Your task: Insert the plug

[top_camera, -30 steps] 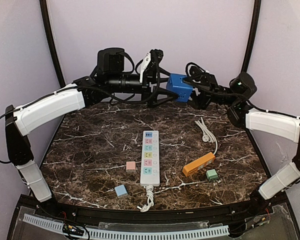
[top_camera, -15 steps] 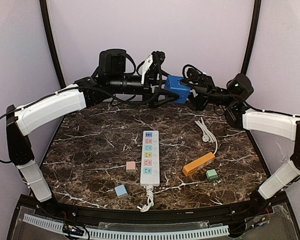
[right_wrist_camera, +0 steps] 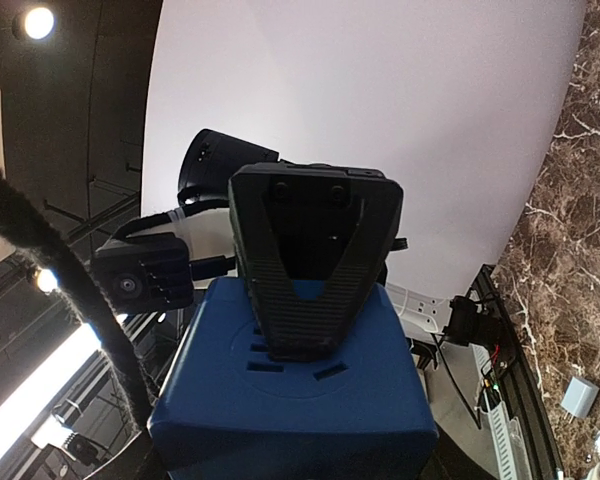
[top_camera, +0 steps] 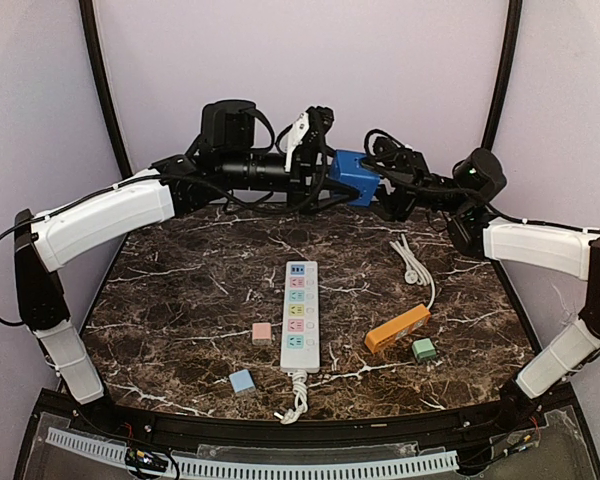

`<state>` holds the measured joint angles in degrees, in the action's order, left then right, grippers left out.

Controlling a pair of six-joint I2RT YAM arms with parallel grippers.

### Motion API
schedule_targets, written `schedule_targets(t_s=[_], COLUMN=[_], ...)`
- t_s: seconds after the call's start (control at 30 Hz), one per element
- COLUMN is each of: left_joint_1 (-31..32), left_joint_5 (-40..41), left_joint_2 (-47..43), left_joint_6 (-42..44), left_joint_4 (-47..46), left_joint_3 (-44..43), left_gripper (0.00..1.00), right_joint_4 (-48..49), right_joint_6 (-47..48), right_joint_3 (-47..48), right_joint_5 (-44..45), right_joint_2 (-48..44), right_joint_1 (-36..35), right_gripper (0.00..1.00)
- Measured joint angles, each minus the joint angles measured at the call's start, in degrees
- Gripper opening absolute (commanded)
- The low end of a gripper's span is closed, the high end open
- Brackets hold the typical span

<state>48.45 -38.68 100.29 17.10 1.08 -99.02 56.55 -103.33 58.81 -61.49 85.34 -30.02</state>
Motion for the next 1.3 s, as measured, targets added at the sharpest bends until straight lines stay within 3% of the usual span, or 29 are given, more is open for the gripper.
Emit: schedule_targets(t_s=[0.13,0.2,0.27,0.37,0.43,0.57,0.9,1.3], left_joint_1=[0.07,0.07,0.07,0.04,0.02,0.04,0.04,0.04], left_joint_5=[0.15,0.15,0.15,0.15,0.24,0.66,3.26,7.52], left_joint_2=[0.00,0.00,0.00,-0.02,-0.26,-1.60,-7.37,-14.58], left_joint_6=[0.17,0.13,0.02,0.04,0.07,-0.20,-0.11,2.51], left_joint_4=[-0.04,-0.02,-0.02,-0.17,-0.55,-1.36,2.93,9.42], left_joint_3=[0.00,0.00,0.00,0.39,1.25,4.09,10.93,14.51], left_gripper=[0.45,0.33,0.20,0.07,0.02,0.01,0.01,0.01], right_joint_4=[0.22,0.13,-0.07,-0.98,-2.34,-7.93,-30.64,-47.41], right_joint_6=[-0.20,-0.20,0.24,1.36,2.54,7.39,25.18,39.76], right_joint_3=[0.00,0.00,0.00,0.00,0.00,0.59,3.96,4.68], right_joint_5=[0.15,0.24,0.24,0.20,-0.07,-1.07,-1.90,-2.03], right_joint_2=[0.02,0.04,0.04,0.04,0.04,-0.31,-1.66,-7.61], right_joint_1=[0.07,0.07,0.07,0.07,0.07,-0.11,0.52,9.84], right_gripper=[0.00,0.00,0.13,0.42,0.60,0.78,0.93,0.90])
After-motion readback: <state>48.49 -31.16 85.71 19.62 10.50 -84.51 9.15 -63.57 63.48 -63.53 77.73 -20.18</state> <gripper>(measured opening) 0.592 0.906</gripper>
